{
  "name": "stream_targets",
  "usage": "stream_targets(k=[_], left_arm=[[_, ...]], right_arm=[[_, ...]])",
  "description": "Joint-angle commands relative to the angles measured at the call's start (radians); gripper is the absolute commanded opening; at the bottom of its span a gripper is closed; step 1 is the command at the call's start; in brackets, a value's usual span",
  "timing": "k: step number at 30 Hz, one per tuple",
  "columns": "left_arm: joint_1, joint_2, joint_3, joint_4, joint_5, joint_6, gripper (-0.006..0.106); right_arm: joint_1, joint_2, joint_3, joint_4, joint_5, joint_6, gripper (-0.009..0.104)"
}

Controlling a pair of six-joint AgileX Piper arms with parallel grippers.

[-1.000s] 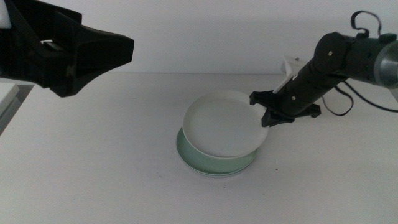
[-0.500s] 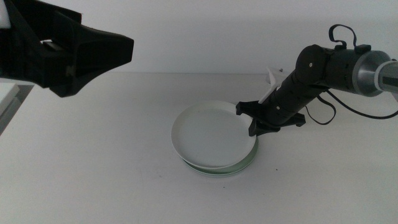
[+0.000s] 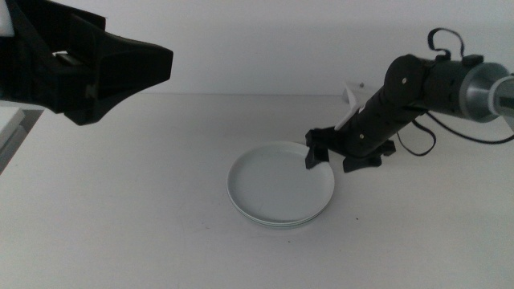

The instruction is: Stack the three bowls on top of each other.

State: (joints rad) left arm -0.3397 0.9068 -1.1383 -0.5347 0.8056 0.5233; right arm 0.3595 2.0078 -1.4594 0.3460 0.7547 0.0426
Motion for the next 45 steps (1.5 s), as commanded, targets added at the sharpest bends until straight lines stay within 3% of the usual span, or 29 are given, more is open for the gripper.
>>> stream_targets(k=[1,3,9,13,19,26,33,41,45], left_arm=[[0.001,-0.006,0.001,-0.004,-0.014,0.0,0.094],[0.001,-0.006,0.001,-0.004,-0.014,0.0,0.094],[0.001,-0.006,0.001,-0.004,-0.014,0.0,0.094],[0.001,-0.006,0.001,-0.004,-0.014,0.0,0.094],[0.001,-0.015,0.007,0.012,-0.011,0.0,0.094],[0.001,-0.108,0.18,0.148,-0.279,0.0,0.094],[0.136,-0.233,0.337,0.244,-0.282,0.0,0.094],[0.26,-0.346,0.344,0.236,-0.31,0.0,0.094],[0.27,-0.392,0.37,0.182,-0.327,0.0,0.094]], right_arm=[[-0.001,-0.054,-0.01,-0.007,-0.013,-0.029,0.075],[-0.008,-0.113,-0.01,-0.016,-0.014,-0.037,0.082],[-0.103,-0.388,-0.01,-0.128,-0.019,-0.025,0.082],[-0.21,-0.582,0.012,-0.145,-0.033,-0.06,0.082],[-0.273,-0.899,0.215,-0.225,-0.13,-0.031,0.082],[-0.271,-1.06,0.372,-0.225,-0.219,0.01,0.082],[-0.271,-1.059,0.372,-0.238,-0.252,0.01,0.082],[-0.271,-1.059,0.372,-0.236,-0.254,0.012,0.082],[-0.271,-1.059,0.372,-0.236,-0.254,0.012,0.082]])
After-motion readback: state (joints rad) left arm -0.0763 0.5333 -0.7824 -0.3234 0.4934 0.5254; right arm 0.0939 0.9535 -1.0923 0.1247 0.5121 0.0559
